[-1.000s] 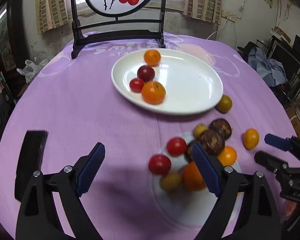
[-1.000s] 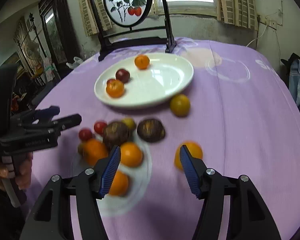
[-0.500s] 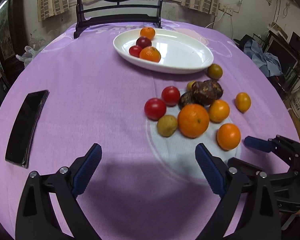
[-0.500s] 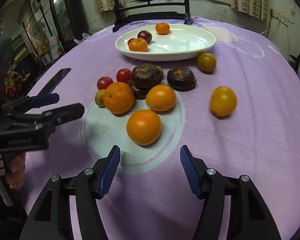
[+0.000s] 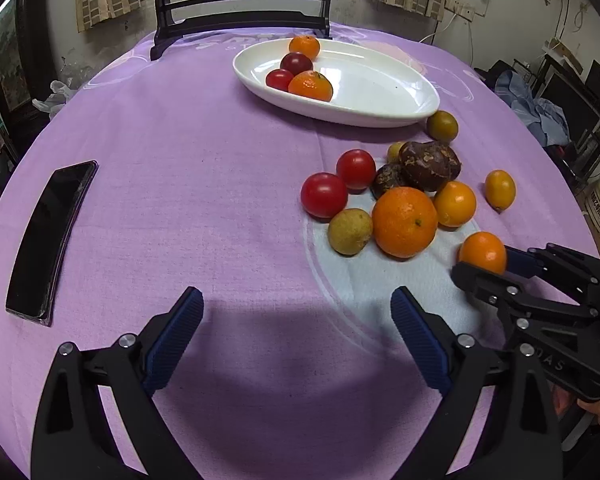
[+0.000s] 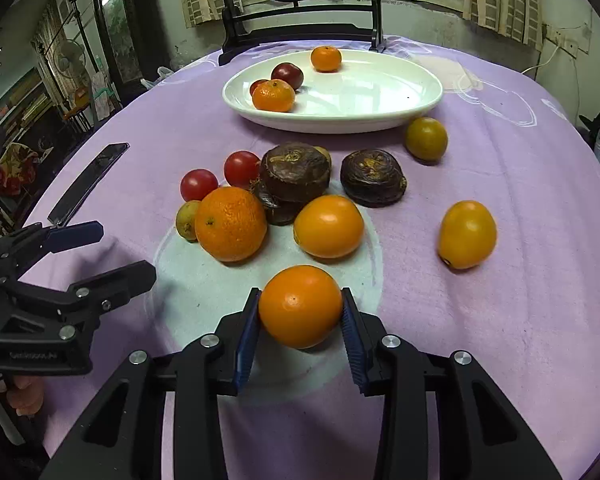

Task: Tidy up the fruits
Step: 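Grasp an orange with the right tool while the left tool grasps a small olive-green fruit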

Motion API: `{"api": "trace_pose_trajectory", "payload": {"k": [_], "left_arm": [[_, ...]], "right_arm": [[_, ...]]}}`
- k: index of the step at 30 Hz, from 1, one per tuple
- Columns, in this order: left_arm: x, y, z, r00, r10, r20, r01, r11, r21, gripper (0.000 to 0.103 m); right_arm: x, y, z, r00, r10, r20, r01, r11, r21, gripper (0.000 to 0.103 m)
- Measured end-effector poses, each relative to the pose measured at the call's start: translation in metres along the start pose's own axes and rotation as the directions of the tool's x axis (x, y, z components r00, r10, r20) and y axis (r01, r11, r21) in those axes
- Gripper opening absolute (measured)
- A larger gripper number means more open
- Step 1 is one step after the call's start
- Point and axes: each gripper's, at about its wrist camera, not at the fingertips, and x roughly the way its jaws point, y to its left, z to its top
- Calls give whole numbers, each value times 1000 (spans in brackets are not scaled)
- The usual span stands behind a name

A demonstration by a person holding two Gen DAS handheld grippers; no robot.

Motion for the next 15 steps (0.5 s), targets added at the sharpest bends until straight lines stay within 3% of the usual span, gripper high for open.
{"api": "trace_pose_trajectory", "payload": {"k": [11,15], "left_arm": [[8,-21,3,1000,9,20,-10,998,64,92],[20,-17,7,1000,7,-11,-6,998,65,72]], "right_arm": [[-24,-28,-23,999,26,18,-28,997,65,39],[-29,-30,-26,999,40,27,-42,997,67,39]]}}
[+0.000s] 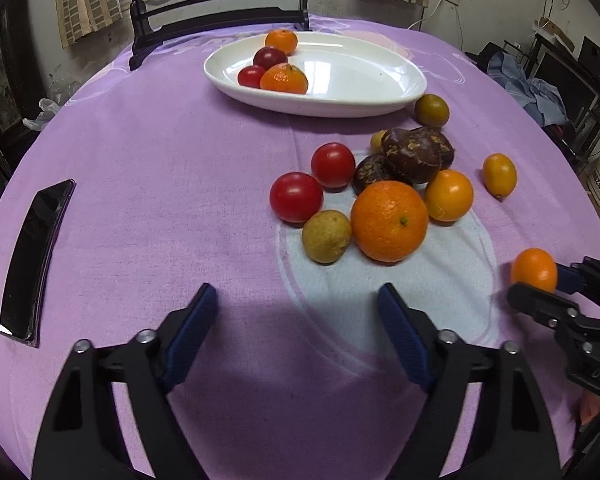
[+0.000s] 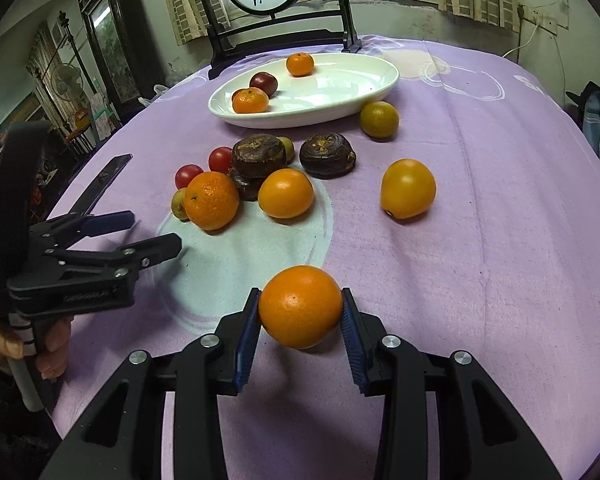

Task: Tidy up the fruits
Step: 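Grasp an orange with the right tool while the left tool grasps a small olive-green fruit, then lower the orange and olive-green fruit onto the plate and open both tools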

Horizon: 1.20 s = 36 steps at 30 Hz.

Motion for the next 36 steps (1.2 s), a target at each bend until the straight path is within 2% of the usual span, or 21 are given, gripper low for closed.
{"api": "trace_pose_trajectory", "payload": {"k": [3,9,11,13,15,20,27,31,36], "left_arm": [[5,3,5,1000,4,22,-4,1000,6,63],[13,-1,20,1000,19,12,-20,999,29,59],[15,-4,22,1000,10,19,-11,999,34,50],[15,-6,24,999,-15,32,14,999,35,33],[15,-9,25,999,-26,37,24,999,42,26],[8,-2,21,997,-72,33,71,997,9,25],[-23,0,19,989,-125,73,124,992,25,25],[-38,-2,31,983,-152,103,148,988,41,25],[-47,-4,63,979,-160,129,153,986,58,25]], "right_arm": [[0,2,1,1000,12,0,-12,1000,-6,39],[1,4,1,1000,16,-5,-16,1000,-9,39],[2,3,2,1000,14,-8,-14,1000,-6,39],[3,3,2,1000,13,-10,-14,1000,-7,39],[2,4,1,1000,12,-10,-12,1000,-11,39],[0,6,2,1000,16,-4,-16,1000,-15,39],[-8,11,11,1000,18,17,-18,999,-39,39],[-17,15,26,999,21,49,-18,998,-68,39],[-27,18,56,995,7,104,3,995,-96,39]]}}
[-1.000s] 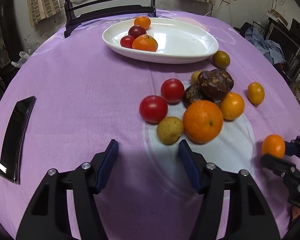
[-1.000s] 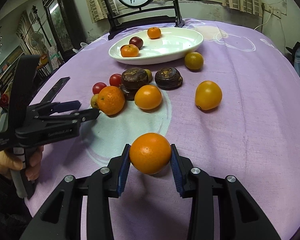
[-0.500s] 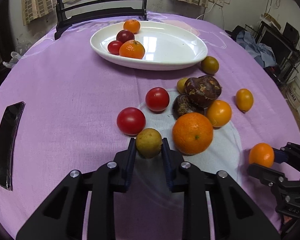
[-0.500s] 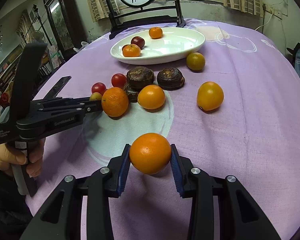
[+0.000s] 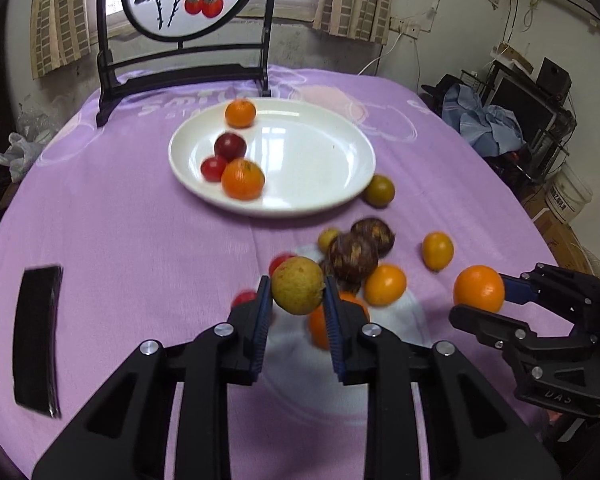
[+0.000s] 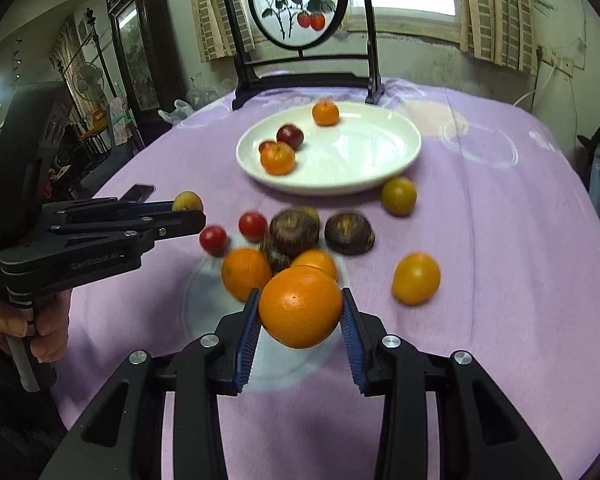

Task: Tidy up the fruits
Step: 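Lower the orange and olive-green fruit onto the plate and open both tools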

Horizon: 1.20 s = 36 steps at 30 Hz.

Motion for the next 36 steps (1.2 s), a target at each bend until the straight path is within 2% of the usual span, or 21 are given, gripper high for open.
{"api": "trace_pose_trajectory", "payload": {"k": [5,11,18,27,29,30,33,34,36], "left_arm": [[17,3,44,1000,-11,23,11,1000,-14,25],[70,4,86,999,35,-11,-35,999,-29,25],[116,3,99,997,42,-64,-44,998,-34,25],[150,23,122,992,88,-95,-95,993,-69,25],[152,25,124,991,92,-99,-100,992,-82,29],[149,24,124,992,84,-94,-92,992,-83,34],[135,14,118,994,97,-52,-100,994,-48,47],[129,12,116,993,114,-40,-116,992,-44,58],[119,13,112,991,130,-26,-131,990,-47,69]], "right_arm": [[7,-8,35,998,15,63,-14,1000,-15,39],[34,-23,66,998,-28,51,28,1000,4,39],[79,-41,89,998,-60,-4,60,998,0,39],[132,-55,107,996,-12,-85,15,999,28,40],[135,-57,106,996,-6,-87,10,999,47,47],[132,-59,106,997,4,-76,2,998,68,55],[120,-58,103,998,25,-58,-21,997,71,56],[116,-58,102,998,20,-51,-17,998,68,57],[104,-58,96,999,22,-39,-20,997,72,59]]}}
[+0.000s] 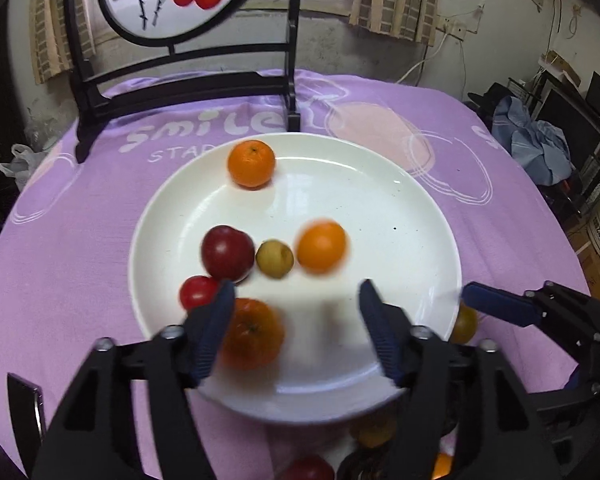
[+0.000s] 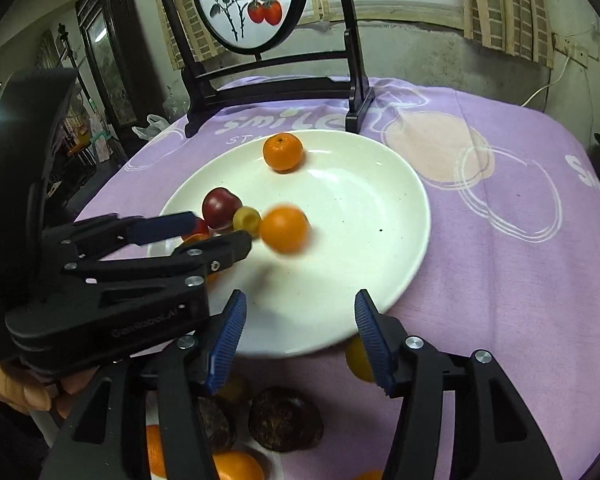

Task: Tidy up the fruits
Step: 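Lower the orange and olive-green fruit onto the plate and open both tools, then grasp a tangerine with the left tool while the right tool grasps a yellow tomato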

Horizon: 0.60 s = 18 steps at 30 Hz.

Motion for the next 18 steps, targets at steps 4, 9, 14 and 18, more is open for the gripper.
{"api": "trace_pose_trajectory", "payload": {"k": [4,9,14,18], "left_arm": [[-27,8,-15,1000,5,27,-5,1000,-7,77],[-58,18,-46,999,9,43,-8,1000,-19,82],[-84,26,-81,998,4,63,-2,999,-38,87],[-95,29,-111,999,-11,43,13,999,-53,88]], "right_arm": [[-25,-1,-15,1000,-8,24,8,1000,0,61],[-52,-2,-44,999,-19,38,19,1000,12,65],[-70,2,-76,999,-27,38,26,999,26,65],[-79,4,-101,999,-23,31,22,999,49,65]]}}
